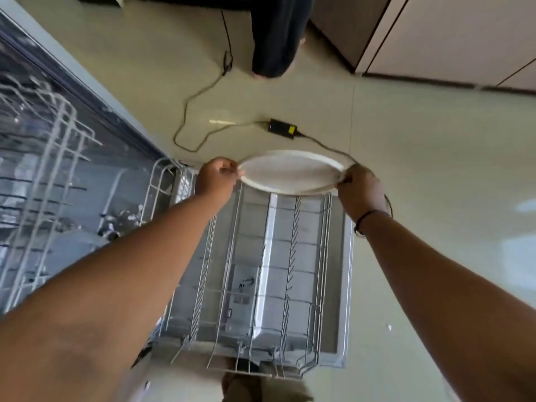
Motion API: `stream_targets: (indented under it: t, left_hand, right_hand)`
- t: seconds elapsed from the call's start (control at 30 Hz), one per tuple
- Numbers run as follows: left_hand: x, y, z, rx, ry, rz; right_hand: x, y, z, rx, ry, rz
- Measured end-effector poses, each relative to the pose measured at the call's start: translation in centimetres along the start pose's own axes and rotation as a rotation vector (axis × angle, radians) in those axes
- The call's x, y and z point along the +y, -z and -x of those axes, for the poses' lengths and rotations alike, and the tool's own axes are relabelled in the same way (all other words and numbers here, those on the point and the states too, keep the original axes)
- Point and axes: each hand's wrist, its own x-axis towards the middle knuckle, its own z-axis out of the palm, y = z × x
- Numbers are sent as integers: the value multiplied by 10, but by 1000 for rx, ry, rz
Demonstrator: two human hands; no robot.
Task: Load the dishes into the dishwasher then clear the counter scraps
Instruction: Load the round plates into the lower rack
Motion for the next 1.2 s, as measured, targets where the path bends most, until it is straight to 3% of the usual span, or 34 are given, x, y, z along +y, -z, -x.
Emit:
stream_targets:
  t: [0.6,0.8,1.03,1.2]
  left_hand:
    - [-43,-45,-57,103,4,31]
    - [-42,-47,-59,105,-86,4]
    - [-65,-36,-41,173,-343,-248]
    - [-69,-39,-39,183,-375,-268]
  right_hand:
    - [38,-63,-42,-28,48,101]
    - [45,-65,-38,-32,65,102]
    - [53,-68,-24,-41,80,96]
    - [56,-71,-19,-9,93,83]
